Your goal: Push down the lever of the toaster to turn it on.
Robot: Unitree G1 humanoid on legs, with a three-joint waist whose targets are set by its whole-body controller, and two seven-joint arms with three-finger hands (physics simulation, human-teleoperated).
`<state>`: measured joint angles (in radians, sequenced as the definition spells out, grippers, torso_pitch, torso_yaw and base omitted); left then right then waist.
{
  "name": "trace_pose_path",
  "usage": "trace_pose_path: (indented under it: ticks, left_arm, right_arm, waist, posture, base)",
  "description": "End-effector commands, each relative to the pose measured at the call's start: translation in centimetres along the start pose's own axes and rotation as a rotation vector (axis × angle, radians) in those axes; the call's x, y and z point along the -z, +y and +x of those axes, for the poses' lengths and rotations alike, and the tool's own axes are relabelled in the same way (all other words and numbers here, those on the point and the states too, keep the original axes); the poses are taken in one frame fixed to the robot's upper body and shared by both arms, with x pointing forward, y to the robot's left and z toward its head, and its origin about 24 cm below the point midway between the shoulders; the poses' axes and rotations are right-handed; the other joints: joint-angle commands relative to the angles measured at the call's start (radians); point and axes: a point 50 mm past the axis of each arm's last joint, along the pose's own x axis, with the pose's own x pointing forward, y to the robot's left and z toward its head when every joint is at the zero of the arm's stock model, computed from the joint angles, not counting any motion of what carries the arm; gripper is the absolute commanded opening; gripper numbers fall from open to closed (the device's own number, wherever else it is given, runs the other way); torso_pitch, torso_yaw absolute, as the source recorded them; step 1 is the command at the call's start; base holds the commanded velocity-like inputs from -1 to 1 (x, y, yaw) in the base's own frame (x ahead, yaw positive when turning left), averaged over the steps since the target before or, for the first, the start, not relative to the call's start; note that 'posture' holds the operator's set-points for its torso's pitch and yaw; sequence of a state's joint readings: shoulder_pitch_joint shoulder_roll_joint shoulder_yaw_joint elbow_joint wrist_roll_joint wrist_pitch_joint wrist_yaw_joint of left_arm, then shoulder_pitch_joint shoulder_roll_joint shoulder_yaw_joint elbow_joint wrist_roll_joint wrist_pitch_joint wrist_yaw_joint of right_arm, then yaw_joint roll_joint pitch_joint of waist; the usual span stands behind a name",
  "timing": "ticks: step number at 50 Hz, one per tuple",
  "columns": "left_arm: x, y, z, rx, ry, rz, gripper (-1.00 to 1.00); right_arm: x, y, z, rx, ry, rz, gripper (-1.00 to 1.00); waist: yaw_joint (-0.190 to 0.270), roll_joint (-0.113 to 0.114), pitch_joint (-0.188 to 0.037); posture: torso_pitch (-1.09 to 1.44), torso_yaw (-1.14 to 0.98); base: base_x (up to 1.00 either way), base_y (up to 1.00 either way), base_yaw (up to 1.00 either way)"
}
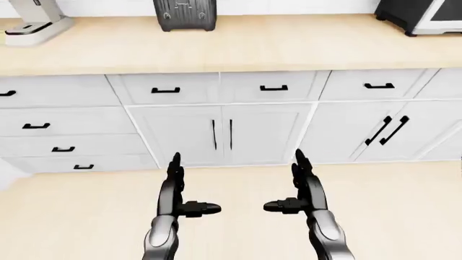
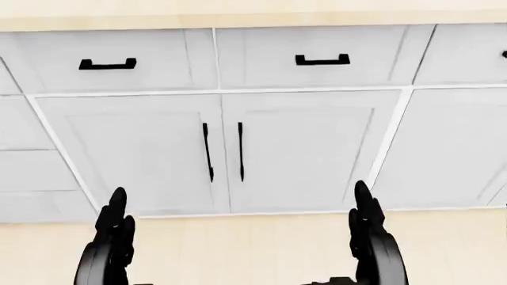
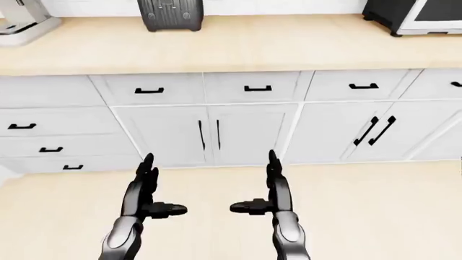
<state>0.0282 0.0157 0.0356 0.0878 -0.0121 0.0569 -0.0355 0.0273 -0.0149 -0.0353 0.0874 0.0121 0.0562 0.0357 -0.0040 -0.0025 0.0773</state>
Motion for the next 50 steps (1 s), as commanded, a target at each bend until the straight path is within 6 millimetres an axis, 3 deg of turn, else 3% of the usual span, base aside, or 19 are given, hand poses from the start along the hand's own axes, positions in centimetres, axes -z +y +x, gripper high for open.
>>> trace_pose_path:
  ticks: [1, 2, 3, 5, 7, 8, 17, 18, 20, 23, 26, 31, 32, 34, 35, 45, 48, 49, 50]
  left_arm:
    - [-4.4, -0.6, -1.9, 0.093, -0.182, -0.023, 1.0]
    - [-4.4, -0.4, -1.7, 0.093, -0.155, -0.054, 1.0]
    - [-4.5, -0.2, -1.7, 0.068, -0.161, -0.04, 1.0]
    - [-4.5, 0.6, -1.2, 0.023, -0.145, -0.073, 1.0]
    - [-4.6, 0.5, -1.4, 0.037, -0.14, -0.088, 1.0]
    - [-4.5, 0.3, -1.6, 0.031, -0.155, -0.066, 1.0]
    - [-5.5, 0.2, -3.3, 0.023, -0.22, -0.043, 1.0]
    - [-5.6, 0.1, -3.5, 0.024, -0.223, -0.044, 1.0]
    - [-5.7, 0.0, -3.7, 0.026, -0.227, -0.047, 1.0]
    - [-5.8, 0.0, -4.0, 0.028, -0.231, -0.048, 1.0]
    - [-5.8, 0.0, -4.0, 0.027, -0.234, -0.045, 1.0]
    - [-5.8, 0.0, -3.9, 0.027, -0.235, -0.041, 1.0]
    - [-5.7, 0.0, -3.8, 0.026, -0.235, -0.041, 1.0]
    - [-5.8, 0.1, -3.9, 0.025, -0.238, -0.041, 1.0]
    - [-5.8, 0.1, -4.0, 0.026, -0.239, -0.041, 1.0]
    - [-6.0, -0.1, -4.3, 0.026, -0.25, -0.033, 1.0]
    - [-6.0, -0.1, -4.3, 0.025, -0.25, -0.032, 1.0]
    - [-6.0, -0.1, -4.3, 0.025, -0.25, -0.032, 1.0]
    - [-6.0, -0.1, -4.4, 0.027, -0.251, -0.032, 1.0]
  right_arm:
    - [-5.3, 0.1, -2.5, 0.0, -0.177, -0.025, 1.0]
    - [-5.0, 0.0, -2.5, 0.012, -0.166, -0.038, 1.0]
    - [-4.9, 0.0, -2.4, 0.011, -0.166, -0.044, 1.0]
    - [-5.0, 0.3, -2.2, 0.007, -0.168, -0.041, 1.0]
    - [-4.8, 0.8, -1.8, -0.01, -0.16, -0.049, 1.0]
    - [-4.8, 0.9, -1.7, -0.009, -0.163, -0.063, 1.0]
    - [-4.7, 1.5, -2.0, -0.028, -0.164, -0.094, 1.0]
    - [-5.2, 1.4, -2.2, -0.024, -0.167, -0.095, 1.0]
    - [-5.6, 1.5, -2.4, -0.044, -0.18, -0.076, 1.0]
    - [-5.6, 1.5, -2.5, -0.02, -0.18, -0.11, 1.0]
    - [-5.3, 1.7, -2.3, -0.023, -0.173, -0.182, 1.0]
    - [-5.4, 1.5, -2.4, -0.014, -0.172, -0.166, 1.0]
    - [-5.3, 1.5, -2.4, -0.014, -0.173, -0.163, 1.0]
    - [-5.4, 1.5, -2.4, -0.013, -0.175, -0.154, 1.0]
    - [-5.4, 1.5, -2.5, -0.013, -0.175, -0.154, 1.0]
    - [-5.6, 1.1, -2.8, -0.002, -0.18, -0.147, 1.0]
    - [-5.5, 1.2, -2.7, -0.007, -0.182, -0.147, 1.0]
    - [-5.4, 1.1, -2.8, -0.005, -0.183, -0.147, 1.0]
    - [-5.4, 1.0, -2.8, 0.003, -0.176, -0.147, 1.0]
  waist:
    - [-0.002, -0.008, -0.001]
    - [0.002, -0.008, -0.048]
    - [0.008, -0.003, -0.062]
    - [0.007, -0.007, -0.018]
    - [0.007, -0.007, -0.067]
    - [0.006, -0.007, -0.073]
    - [0.009, -0.003, -0.077]
    - [0.008, 0.004, -0.094]
    - [0.003, -0.002, -0.07]
    - [-0.004, -0.054, -0.062]
    - [-0.007, -0.061, -0.052]
    - [-0.014, -0.026, -0.035]
    - [-0.024, 0.044, -0.05]
    - [0.0, 0.116, -0.034]
    - [-0.005, 0.064, -0.031]
    - [0.016, -0.013, -0.049]
    - [0.024, -0.062, -0.062]
    - [0.02, -0.029, -0.053]
    - [0.021, -0.032, -0.059]
  posture:
    - [0.0, 0.0]
    - [0.0, 0.0]
    - [0.0, 0.0]
    - [0.0, 0.0]
    - [0.0, 0.0]
    - [0.0, 0.0]
    - [0.0, 0.0]
    - [0.0, 0.0]
    - [0.0, 0.0]
    - [0.0, 0.0]
    - [0.0, 0.0]
    - [0.0, 0.0]
    - [0.0, 0.0]
    - [0.0, 0.0]
    - [0.0, 0.0]
    - [0.0, 0.0]
    - [0.0, 0.0]
    - [0.0, 0.0]
    - [0.0, 0.0]
  base:
    - [0.0, 0.0, 0.0]
    - [0.0, 0.0, 0.0]
    - [0.0, 0.0, 0.0]
    - [0.0, 0.0, 0.0]
    - [0.0, 0.0, 0.0]
    - [0.0, 0.0, 0.0]
    - [0.0, 0.0, 0.0]
    - [0.0, 0.14, 0.0]
    - [0.0, 0.27, 0.0]
    - [0.0, 0.8, 0.0]
    - [0.0, 0.97, 0.0]
    - [0.0, 0.8, 0.0]
    - [0.0, 0.0, 0.0]
    - [0.0, 0.0, 0.0]
    - [0.0, 0.0, 0.0]
    - [0.0, 0.0, 0.0]
    - [0.0, 0.0, 0.0]
    - [0.0, 0.0, 0.0]
    - [0.0, 0.0, 0.0]
